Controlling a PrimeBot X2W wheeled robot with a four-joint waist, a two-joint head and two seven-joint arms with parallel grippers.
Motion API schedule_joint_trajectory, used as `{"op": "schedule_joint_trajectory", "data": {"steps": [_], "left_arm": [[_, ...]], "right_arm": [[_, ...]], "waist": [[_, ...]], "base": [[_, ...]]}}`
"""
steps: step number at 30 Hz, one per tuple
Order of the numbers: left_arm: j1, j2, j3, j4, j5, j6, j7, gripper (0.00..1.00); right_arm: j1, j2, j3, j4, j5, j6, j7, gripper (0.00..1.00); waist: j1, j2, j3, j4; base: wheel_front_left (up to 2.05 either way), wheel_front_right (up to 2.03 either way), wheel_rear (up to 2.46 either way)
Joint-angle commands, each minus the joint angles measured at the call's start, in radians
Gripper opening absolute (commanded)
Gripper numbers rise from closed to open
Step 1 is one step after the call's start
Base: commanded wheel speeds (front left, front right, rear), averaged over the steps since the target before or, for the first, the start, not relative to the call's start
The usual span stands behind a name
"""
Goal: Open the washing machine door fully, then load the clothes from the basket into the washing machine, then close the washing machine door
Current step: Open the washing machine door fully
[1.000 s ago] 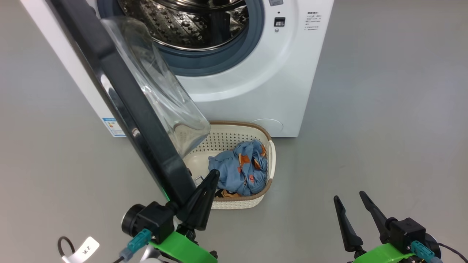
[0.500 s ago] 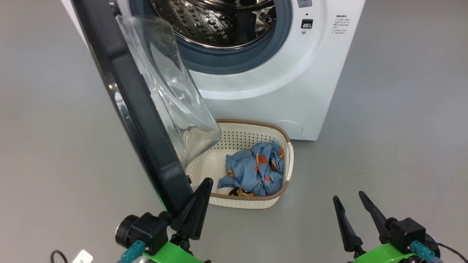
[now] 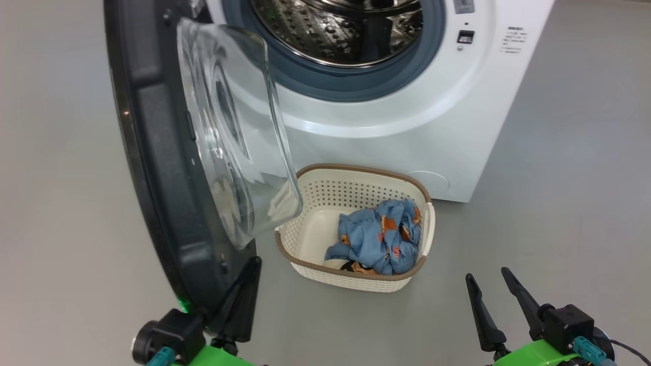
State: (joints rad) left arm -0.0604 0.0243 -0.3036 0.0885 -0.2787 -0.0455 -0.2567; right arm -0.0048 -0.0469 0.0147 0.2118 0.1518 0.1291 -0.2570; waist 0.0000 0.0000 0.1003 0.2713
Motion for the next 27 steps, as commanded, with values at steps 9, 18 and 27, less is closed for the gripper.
{"op": "schedule_joint_trajectory", "data": {"steps": [9,18,27], "left_arm": [[0.023,0.026,0.151,-0.023,-0.007,0.058,-0.005,0.00],[0.008,0.026,0.306,0.009,-0.009,0.050,-0.005,0.00],[-0.075,0.042,0.491,0.115,-0.014,0.039,-0.005,0.00]], "right_arm": [[-0.002,-0.003,0.027,-0.020,-0.003,0.002,-0.005,1.00],[-0.006,-0.003,0.036,-0.015,-0.011,0.002,-0.005,1.00],[-0.015,-0.003,0.034,-0.010,-0.022,0.002,-0.005,1.00]], "waist": [[0.0000,0.0000,-0.011,0.087],[0.0000,0.0000,-0.010,0.074],[0.0000,0.0000,0.011,0.022]], "base": [[0.00,0.00,0.00],[0.00,0.00,0.00],[0.00,0.00,0.00]]}}
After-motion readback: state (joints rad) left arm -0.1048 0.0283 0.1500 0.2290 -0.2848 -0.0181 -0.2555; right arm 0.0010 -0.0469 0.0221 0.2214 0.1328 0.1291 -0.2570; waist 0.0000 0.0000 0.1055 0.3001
